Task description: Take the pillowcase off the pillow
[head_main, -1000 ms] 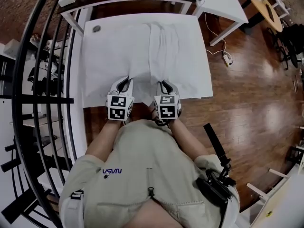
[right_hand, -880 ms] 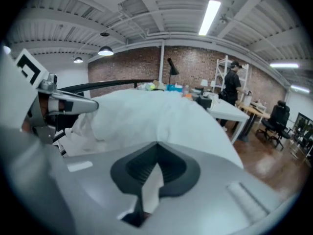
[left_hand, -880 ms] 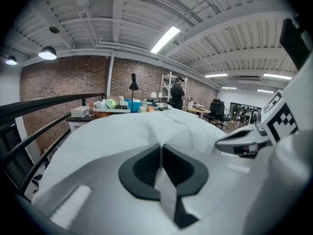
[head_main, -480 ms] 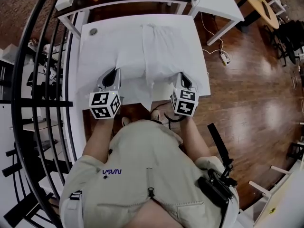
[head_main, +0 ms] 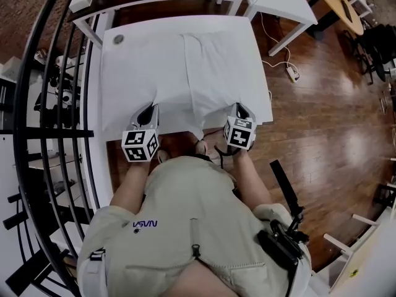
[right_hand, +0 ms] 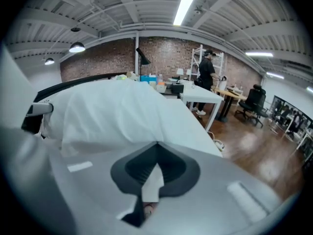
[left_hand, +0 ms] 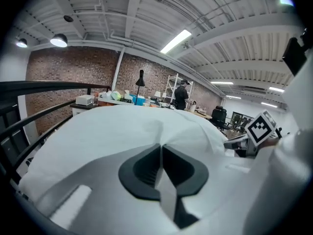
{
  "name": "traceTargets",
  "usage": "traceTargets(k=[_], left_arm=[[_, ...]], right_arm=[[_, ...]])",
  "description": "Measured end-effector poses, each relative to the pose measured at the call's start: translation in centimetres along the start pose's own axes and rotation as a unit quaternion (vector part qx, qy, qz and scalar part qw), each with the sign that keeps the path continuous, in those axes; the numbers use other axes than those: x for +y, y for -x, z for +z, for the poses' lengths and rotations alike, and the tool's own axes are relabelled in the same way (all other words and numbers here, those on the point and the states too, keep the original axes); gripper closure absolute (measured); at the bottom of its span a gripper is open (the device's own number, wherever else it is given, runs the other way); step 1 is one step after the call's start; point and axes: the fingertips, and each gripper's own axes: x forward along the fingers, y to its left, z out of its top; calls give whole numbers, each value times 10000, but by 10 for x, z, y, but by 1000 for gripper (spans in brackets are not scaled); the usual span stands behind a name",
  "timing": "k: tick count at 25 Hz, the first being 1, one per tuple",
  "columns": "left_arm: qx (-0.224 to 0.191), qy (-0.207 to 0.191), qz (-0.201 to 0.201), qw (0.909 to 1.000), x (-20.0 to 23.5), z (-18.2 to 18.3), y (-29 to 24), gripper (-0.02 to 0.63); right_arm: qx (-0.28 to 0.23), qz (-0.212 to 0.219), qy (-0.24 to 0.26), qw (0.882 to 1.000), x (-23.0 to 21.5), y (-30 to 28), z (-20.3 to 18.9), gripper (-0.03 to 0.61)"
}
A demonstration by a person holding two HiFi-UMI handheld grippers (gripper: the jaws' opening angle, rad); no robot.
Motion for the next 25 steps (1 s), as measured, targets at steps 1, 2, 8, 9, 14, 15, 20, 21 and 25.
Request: traceTargets(k=[1, 2, 8, 9, 14, 15, 20, 21, 25], left_arm=[[43, 44, 6, 10000, -1, -7, -1, 601], [79, 69, 11, 9999, -1, -13, -2, 601], [183, -203, -68, 9996, -7, -18, -5, 594], [202, -285, -83, 9994, -9, -16, -5, 586], [247, -668, -195, 9973, -24, -6, 3, 515], [260, -693, -220, 9970, -26, -5, 6, 505], [53, -612, -398, 9973, -42, 7, 19, 489], [22, -599, -415, 9973, -46, 10, 19, 489], [-81, -574, -380, 9976, -48, 27, 13, 483]], right_arm=[[51, 13, -19, 10000, 0, -2, -5, 574], [91, 33, -42, 9999, 0, -3, -9, 574], [197, 243, -115, 9994, 5, 1, -13, 567], [220, 305, -114, 9992, 6, 3, -11, 560], [12, 547, -178, 9983, 11, 24, 10, 520], [-87, 579, -183, 9981, 13, 29, 16, 521], [-521, 884, -70, 9947, 32, 48, 50, 512], [-604, 938, -41, 9937, 35, 50, 57, 512], [-851, 1110, 34, 9902, 43, 53, 80, 512]])
